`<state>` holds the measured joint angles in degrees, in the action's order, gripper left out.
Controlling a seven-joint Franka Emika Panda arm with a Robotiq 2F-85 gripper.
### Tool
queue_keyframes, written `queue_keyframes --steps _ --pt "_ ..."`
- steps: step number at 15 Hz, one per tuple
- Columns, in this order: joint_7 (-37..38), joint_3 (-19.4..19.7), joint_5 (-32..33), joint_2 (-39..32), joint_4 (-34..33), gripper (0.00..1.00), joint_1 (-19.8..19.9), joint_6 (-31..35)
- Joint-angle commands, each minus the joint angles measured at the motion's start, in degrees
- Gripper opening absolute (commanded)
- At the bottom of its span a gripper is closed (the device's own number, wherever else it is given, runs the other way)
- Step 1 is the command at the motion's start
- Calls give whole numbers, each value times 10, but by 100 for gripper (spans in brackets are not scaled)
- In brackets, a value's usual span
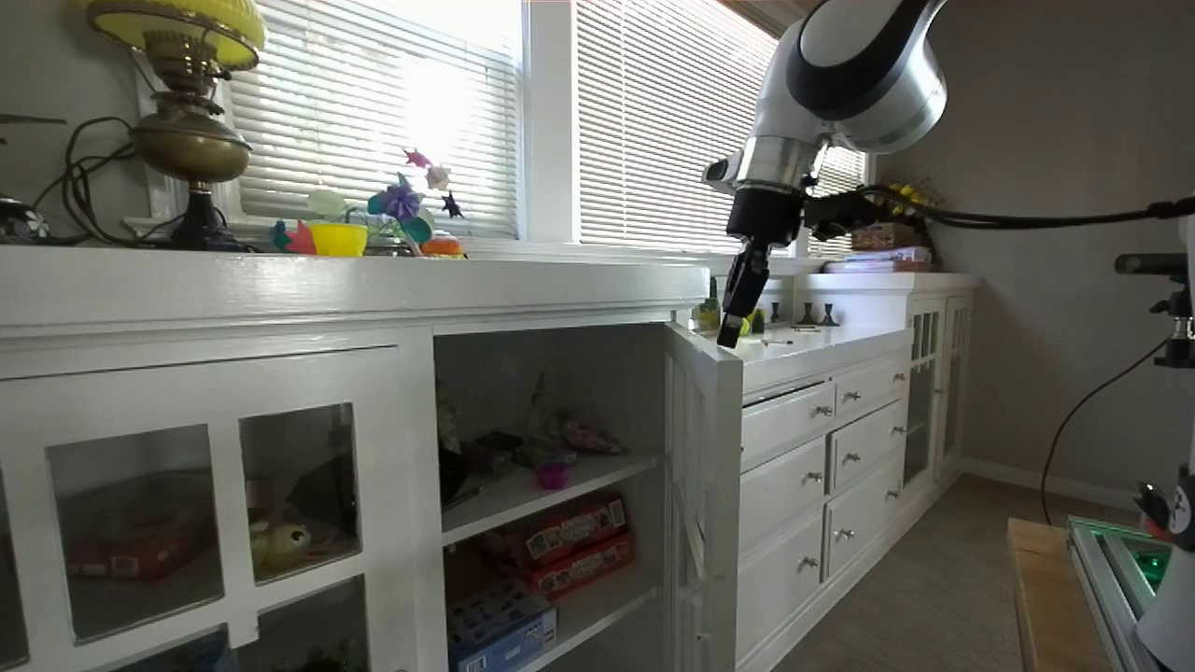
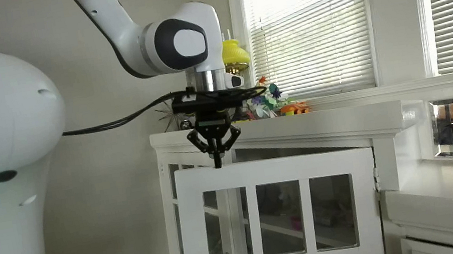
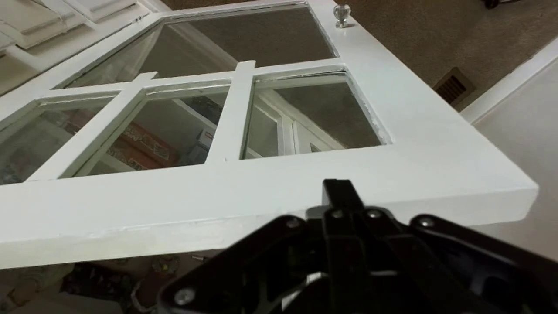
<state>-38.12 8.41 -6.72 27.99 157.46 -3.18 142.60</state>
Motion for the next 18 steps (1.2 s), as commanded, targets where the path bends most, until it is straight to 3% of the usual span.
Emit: queue_keyframes --steps 1,11,18 --pt "18 -5 34 15 -1 3 5 -31" --pt "14 -7 34 -50 0 2 -8 25" --pt "4 6 -9 -106 1 2 -36 157"
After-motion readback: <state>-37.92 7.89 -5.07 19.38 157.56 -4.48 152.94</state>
